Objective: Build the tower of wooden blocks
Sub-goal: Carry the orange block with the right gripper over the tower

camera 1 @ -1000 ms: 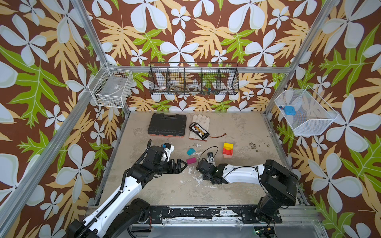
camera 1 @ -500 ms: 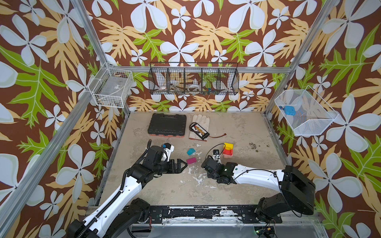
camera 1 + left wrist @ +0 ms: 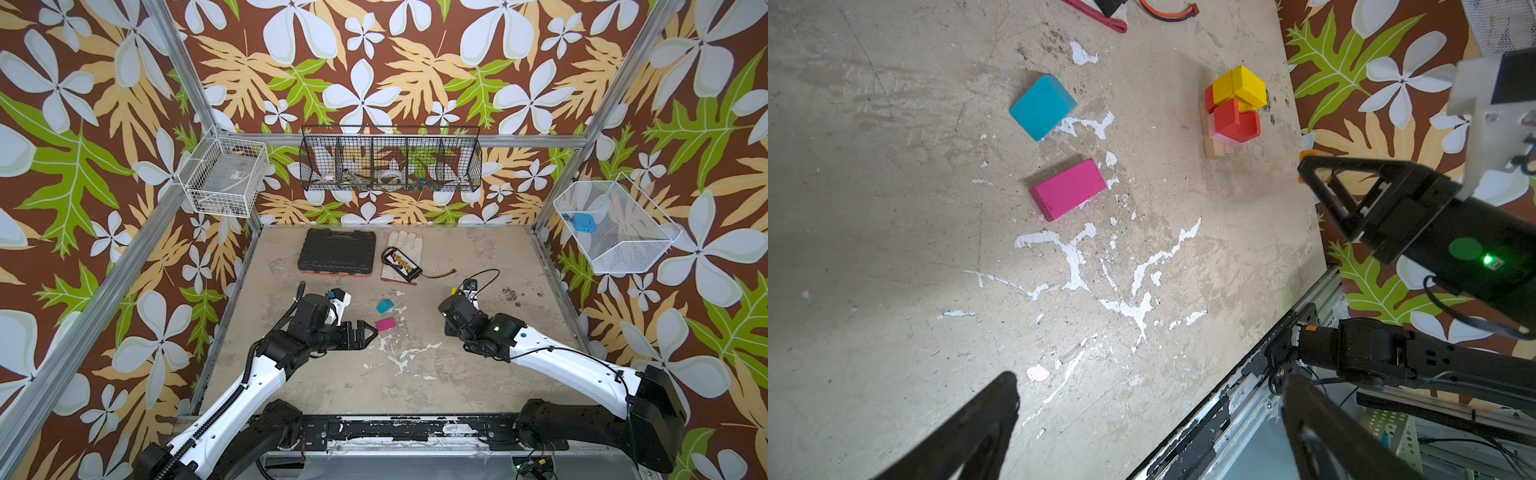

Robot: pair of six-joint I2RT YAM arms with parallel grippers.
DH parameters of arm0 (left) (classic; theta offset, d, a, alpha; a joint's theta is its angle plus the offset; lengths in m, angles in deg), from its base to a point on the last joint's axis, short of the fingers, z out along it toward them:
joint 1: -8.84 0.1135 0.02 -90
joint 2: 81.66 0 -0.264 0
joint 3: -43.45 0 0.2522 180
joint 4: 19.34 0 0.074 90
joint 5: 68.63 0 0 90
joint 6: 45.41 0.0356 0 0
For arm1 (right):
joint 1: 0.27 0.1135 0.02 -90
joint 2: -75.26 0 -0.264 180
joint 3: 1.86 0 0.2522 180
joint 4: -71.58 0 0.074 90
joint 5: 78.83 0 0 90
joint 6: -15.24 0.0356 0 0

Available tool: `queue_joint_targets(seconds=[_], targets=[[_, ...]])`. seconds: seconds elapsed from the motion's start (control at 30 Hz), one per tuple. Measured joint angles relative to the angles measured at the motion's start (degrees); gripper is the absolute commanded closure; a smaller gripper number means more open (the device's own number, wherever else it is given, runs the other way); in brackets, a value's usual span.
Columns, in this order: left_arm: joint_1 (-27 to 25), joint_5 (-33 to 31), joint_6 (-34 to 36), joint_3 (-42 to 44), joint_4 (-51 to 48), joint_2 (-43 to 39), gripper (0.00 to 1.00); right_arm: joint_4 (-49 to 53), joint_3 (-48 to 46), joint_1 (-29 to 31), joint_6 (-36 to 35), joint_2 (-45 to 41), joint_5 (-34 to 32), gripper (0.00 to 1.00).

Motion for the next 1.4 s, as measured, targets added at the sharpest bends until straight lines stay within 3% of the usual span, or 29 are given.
queue_joint_targets(seconds=[0.17,0.4,0.93,1.4], targets=[[0.00,0.07,0.00,0.00,0.00,0.13,0.00,-0.55,1.42,-7.93,-4.59,0.70,3.02,0.67],[0.00,0.11,0.00,0.02,0.02,0.33,0.00,-1.57,3.82,-14.29,-8.20,5.62,7.50,0.67],[0.00,0.13,0.00,0.04,0.02,0.22,0.00,-4.85,9.09,-14.67,-8.48,17.27,9.77,0.60],[0.00,0.13,-0.02,0.04,0.07,-0.13,0.00,-5.20,10.56,-14.67,-8.70,21.35,10.36,0.56]])
